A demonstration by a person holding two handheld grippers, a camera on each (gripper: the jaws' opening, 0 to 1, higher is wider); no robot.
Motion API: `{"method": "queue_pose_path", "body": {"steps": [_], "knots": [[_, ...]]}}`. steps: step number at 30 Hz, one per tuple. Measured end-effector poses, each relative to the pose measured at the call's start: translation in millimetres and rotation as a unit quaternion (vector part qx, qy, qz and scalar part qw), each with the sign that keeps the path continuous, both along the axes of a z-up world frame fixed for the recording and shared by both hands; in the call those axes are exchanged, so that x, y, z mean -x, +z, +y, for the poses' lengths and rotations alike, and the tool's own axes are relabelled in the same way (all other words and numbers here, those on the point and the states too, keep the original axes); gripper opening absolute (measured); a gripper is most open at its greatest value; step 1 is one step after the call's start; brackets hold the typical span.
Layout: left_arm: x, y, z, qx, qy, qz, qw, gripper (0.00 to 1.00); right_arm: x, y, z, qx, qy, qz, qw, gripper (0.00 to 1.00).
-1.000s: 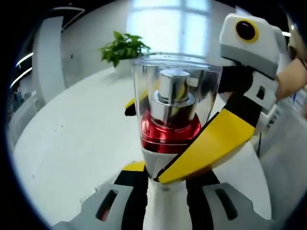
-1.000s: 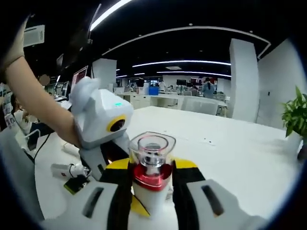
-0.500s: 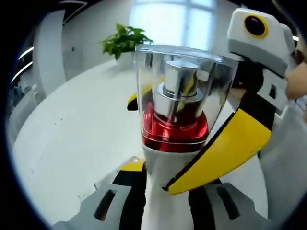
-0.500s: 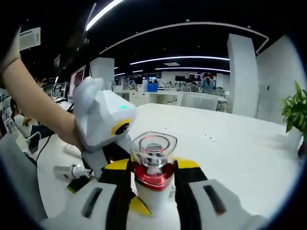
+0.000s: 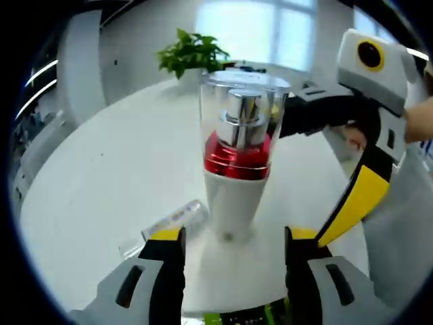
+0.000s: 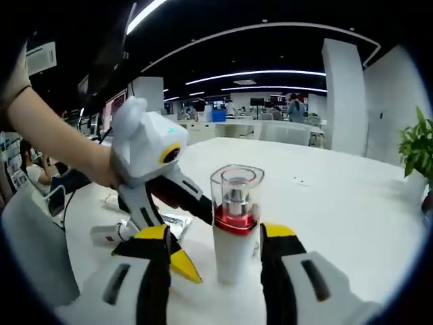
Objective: Arrange the skincare products in the storage area until every visible bottle or jar stands upright without overlapping.
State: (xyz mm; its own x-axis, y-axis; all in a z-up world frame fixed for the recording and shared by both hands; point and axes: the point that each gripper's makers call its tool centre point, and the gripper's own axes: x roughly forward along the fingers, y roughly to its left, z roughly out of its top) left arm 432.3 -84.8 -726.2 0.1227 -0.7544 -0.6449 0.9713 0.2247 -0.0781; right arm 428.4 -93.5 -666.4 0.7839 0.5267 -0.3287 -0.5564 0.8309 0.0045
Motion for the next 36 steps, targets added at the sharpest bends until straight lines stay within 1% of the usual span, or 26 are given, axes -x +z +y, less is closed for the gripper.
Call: {"method": "queue_pose_path", "body": {"steps": [4, 7, 8, 11, 13, 14, 16, 18, 21, 26, 27, 28, 29, 32, 34, 36], "knots": [[7.5, -0.1, 13.9, -0.001, 0.020, 0.003, 0.9998, 0.67, 9.3, -2.0, 0.5, -0.012, -0.002, 0.008, 0.9999, 0.61], [9.4, 3.2, 23.5, 0.011, 0.043, -0.006, 0.9990, 0.72, 17.7, -2.6, 3.9, -0.013, 0.000, 0.014, 0.9998, 0.66], [10.0, 3.2, 26.4, 0.013, 0.050, -0.005, 0.9986, 0.74, 19.5, -2.6, 4.6, -0.014, 0.001, 0.014, 0.9998, 0.67], [14.0, 2.4, 37.8, 0.017, 0.069, 0.003, 0.9975, 0.77, 28.2, -3.1, 8.5, -0.016, 0.007, 0.021, 0.9996, 0.72], [20.6, 3.8, 45.2, 0.021, 0.079, 0.001, 0.9967, 0.78, 34.0, -2.6, 10.5, -0.018, 0.009, 0.023, 0.9995, 0.73], [21.2, 4.2, 51.4, 0.021, 0.086, -0.004, 0.9961, 0.79, 37.9, -3.0, 11.4, -0.017, 0.011, 0.025, 0.9995, 0.74], [24.8, 6.7, 58.4, 0.031, 0.101, -0.010, 0.9944, 0.82, 43.8, -4.6, 12.0, -0.016, 0.014, 0.030, 0.9993, 0.76], [32.2, 7.0, 70.7, 0.039, 0.127, 0.000, 0.9912, 0.84, 50.9, -6.4, 12.3, -0.013, 0.016, 0.033, 0.9992, 0.78], [38.5, 7.4, 83.8, 0.047, 0.154, 0.004, 0.9869, 0.86, 62.2, -9.0, 12.6, -0.009, 0.020, 0.042, 0.9989, 0.80], [59.7, 8.2, 107.8, 0.051, 0.181, 0.007, 0.9821, 0.89, 76.0, -7.9, 12.7, -0.012, 0.021, 0.046, 0.9987, 0.83], [63.3, 8.7, 114.6, 0.053, 0.195, 0.007, 0.9794, 0.90, 79.2, -7.5, 12.6, -0.012, 0.022, 0.047, 0.9986, 0.83], [65.2, 9.3, 121.8, 0.057, 0.215, 0.007, 0.9750, 0.92, 80.2, -7.5, 12.4, -0.011, 0.022, 0.047, 0.9986, 0.83], [65.8, 9.6, 124.2, 0.060, 0.221, 0.007, 0.9733, 0.94, 83.0, -7.4, 11.8, -0.010, 0.023, 0.047, 0.9986, 0.84], [76.5, 9.8, 143.2, 0.070, 0.258, 0.014, 0.9636, 0.95, 88.1, -6.6, 10.6, -0.009, 0.026, 0.049, 0.9984, 0.85], [81.3, 9.4, 152.1, 0.071, 0.269, 0.015, 0.9604, 0.96, 91.4, -5.1, 10.9, -0.008, 0.029, 0.048, 0.9984, 0.85], [88.9, 11.2, 162.5, 0.074, 0.284, 0.020, 0.9558, 0.96, 96.5, -2.7, 12.3, -0.010, 0.035, 0.049, 0.9981, 0.86]]}}
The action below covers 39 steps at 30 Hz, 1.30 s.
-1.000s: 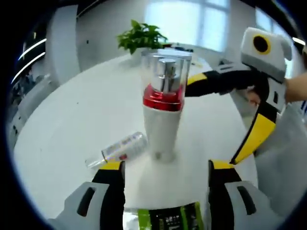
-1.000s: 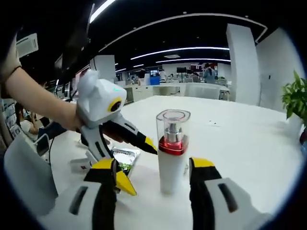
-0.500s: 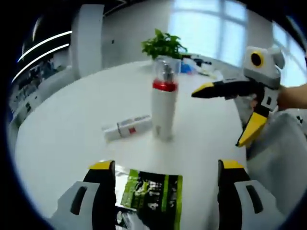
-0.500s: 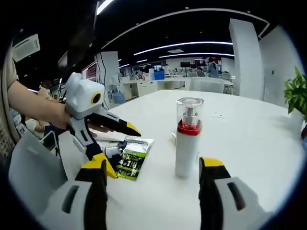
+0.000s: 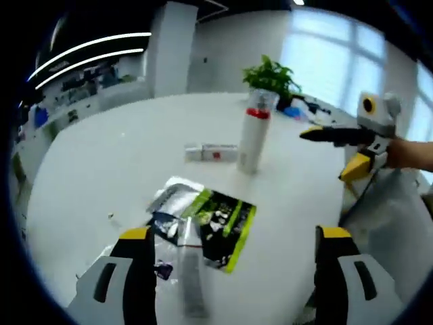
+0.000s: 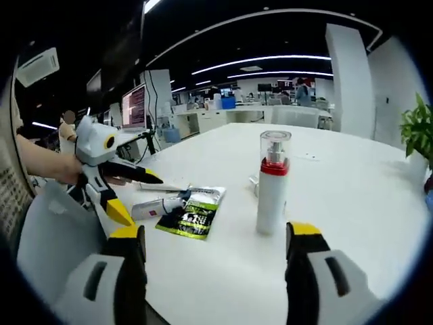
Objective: Arrange the skincare products in the storage area until every visible bottle or jar stands upright without overlapping.
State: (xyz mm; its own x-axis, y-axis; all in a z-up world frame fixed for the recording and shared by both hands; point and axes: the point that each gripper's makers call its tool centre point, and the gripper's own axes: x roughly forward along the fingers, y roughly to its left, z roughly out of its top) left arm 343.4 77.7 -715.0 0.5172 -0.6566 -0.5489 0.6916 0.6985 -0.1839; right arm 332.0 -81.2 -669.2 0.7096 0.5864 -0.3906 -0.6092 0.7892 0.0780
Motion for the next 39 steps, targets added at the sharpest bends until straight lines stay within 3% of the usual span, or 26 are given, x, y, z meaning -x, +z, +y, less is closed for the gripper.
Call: {"method": "queue_pose_path", "body": {"steps": [8, 16, 20, 28, 39], "knots": [[20.4, 13.1, 34.3, -0.004, 0.042, -0.012, 0.9990, 0.97, 17.2, 14.5, 3.7, -0.014, 0.011, -0.006, 0.9998, 0.94], [47.2, 24.7, 53.6, 0.003, 0.075, -0.006, 0.9972, 0.96, 32.0, 22.3, 0.7, -0.028, 0.002, -0.011, 0.9995, 0.97], [47.4, 44.6, 56.1, 0.008, 0.089, -0.027, 0.9956, 0.96, 38.5, 25.8, 2.4, -0.021, 0.006, -0.013, 0.9997, 0.97], [57.0, 58.5, 64.9, -0.002, 0.103, -0.047, 0.9936, 0.95, 44.5, 34.6, 5.1, -0.013, -0.005, -0.030, 0.9994, 0.96], [61.1, 57.6, 60.6, -0.011, 0.096, -0.051, 0.9940, 0.95, 42.5, 28.8, -0.6, 0.000, -0.018, -0.030, 0.9994, 0.95]]}}
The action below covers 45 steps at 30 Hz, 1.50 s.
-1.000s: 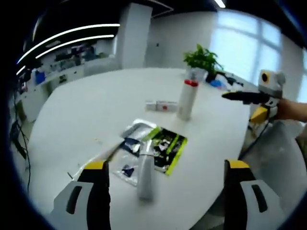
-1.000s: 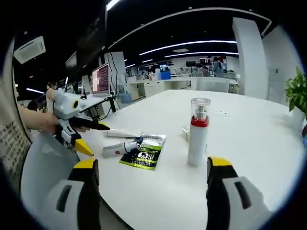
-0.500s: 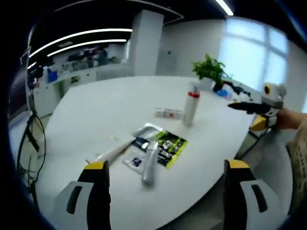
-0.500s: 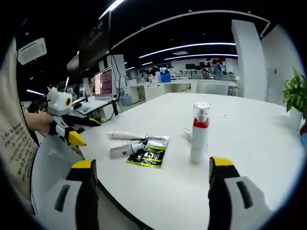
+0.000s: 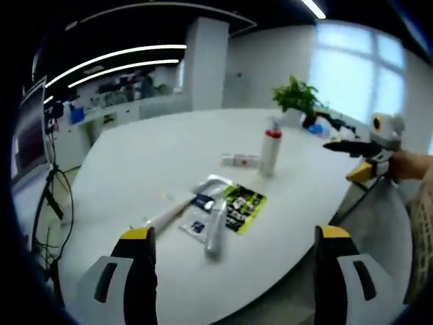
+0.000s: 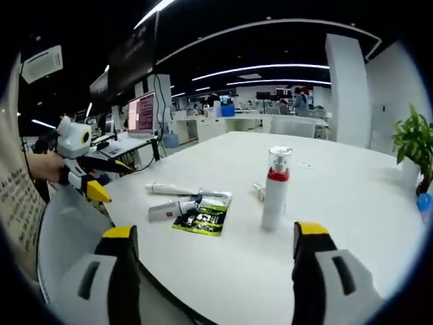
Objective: Arrange the skincare products in the storage area until every visible bottle or jar stands upright without overlapping.
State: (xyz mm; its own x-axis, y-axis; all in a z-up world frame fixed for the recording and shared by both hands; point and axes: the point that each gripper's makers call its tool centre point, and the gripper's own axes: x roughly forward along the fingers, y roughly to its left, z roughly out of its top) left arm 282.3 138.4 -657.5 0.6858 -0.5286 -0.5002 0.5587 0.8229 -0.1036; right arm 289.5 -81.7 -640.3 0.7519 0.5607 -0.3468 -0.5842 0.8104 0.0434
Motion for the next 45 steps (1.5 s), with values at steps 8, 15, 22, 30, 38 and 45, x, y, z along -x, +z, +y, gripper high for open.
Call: {"method": "queue_pose_path", "body": {"steps": [8, 15, 22, 30, 38, 45], "knots": [[0.4, -1.8, -2.7, -0.008, -0.007, 0.005, 0.9999, 0.94, -1.4, 1.1, -3.1, -0.001, -0.010, -0.002, 0.9999, 0.95], [-3.9, -7.9, -9.0, -0.005, 0.009, 0.022, 0.9997, 0.93, -0.9, -3.5, -1.2, 0.003, -0.004, 0.010, 0.9999, 0.94], [-10.0, -15.6, -13.1, -0.025, 0.010, 0.038, 0.9989, 0.92, 1.2, -7.5, 2.2, 0.011, 0.006, 0.020, 0.9997, 0.92], [-18.2, -29.7, -9.5, -0.063, -0.001, 0.078, 0.9949, 0.89, 3.2, -11.4, 5.1, -0.005, 0.013, 0.042, 0.9990, 0.89], [-36.5, -37.8, -8.9, -0.102, -0.029, 0.106, 0.9887, 0.84, 7.4, -14.1, 11.0, 0.001, 0.033, 0.048, 0.9983, 0.88], [-53.3, -56.7, -18.2, -0.151, -0.084, 0.134, 0.9758, 0.71, 2.3, -12.9, 4.2, 0.003, 0.011, 0.040, 0.9991, 0.86]]}}
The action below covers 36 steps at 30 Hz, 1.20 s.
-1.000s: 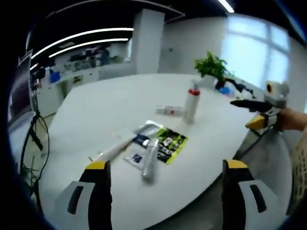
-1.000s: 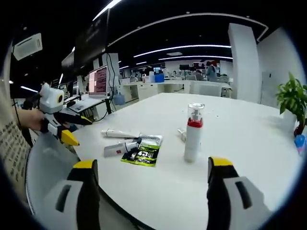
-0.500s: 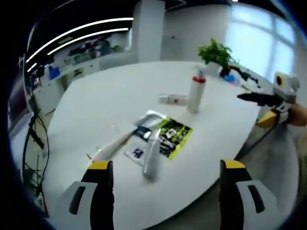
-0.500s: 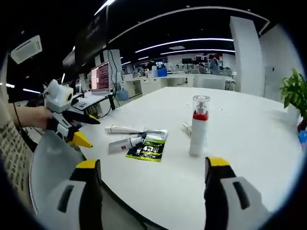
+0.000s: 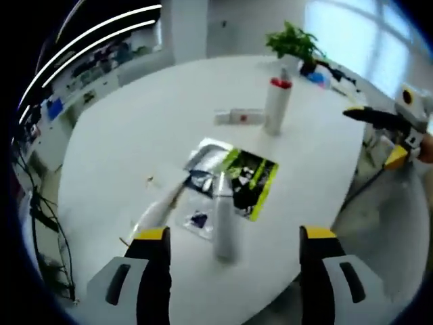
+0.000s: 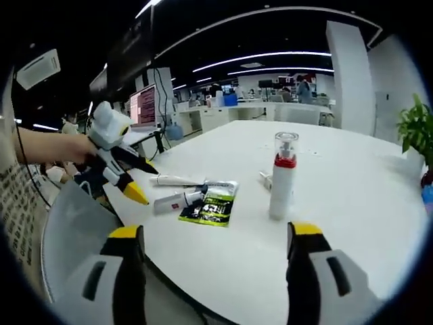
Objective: Arrange the skincare products in the storage area until every visible bottle or jar stands upright without overlapping.
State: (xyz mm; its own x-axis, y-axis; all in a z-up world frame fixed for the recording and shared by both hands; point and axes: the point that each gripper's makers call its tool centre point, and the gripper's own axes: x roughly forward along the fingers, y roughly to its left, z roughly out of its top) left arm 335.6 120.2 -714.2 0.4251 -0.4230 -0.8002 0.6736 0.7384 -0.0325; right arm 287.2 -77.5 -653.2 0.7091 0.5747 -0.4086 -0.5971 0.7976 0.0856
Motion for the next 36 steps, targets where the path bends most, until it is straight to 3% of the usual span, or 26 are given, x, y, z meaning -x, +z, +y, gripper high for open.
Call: {"method": "queue_pose_path", "body": {"steps": [7, 18, 23, 32, 36], "knots": [[-12.4, -25.1, -11.3, -0.032, -0.032, 0.049, 0.9978, 0.61, 0.0, -0.5, -2.0, 0.008, -0.007, -0.003, 0.9999, 0.85], [-21.5, -51.5, -10.6, -0.077, -0.046, 0.096, 0.9913, 0.43, -2.1, -1.3, -5.4, 0.019, -0.016, -0.009, 0.9996, 0.82], [-26.4, -59.0, -12.3, -0.092, -0.051, 0.108, 0.9886, 0.31, -3.3, -1.6, -6.8, 0.023, -0.019, -0.011, 0.9995, 0.81], [-33.2, -69.1, -8.1, -0.152, -0.082, 0.122, 0.9773, 0.23, -5.3, -2.3, -10.8, 0.023, -0.030, -0.013, 0.9992, 0.79], [-37.0, -70.9, -5.5, -0.157, -0.083, 0.130, 0.9754, 0.19, -5.8, -3.0, -11.1, 0.025, -0.030, -0.013, 0.9992, 0.78]]}}
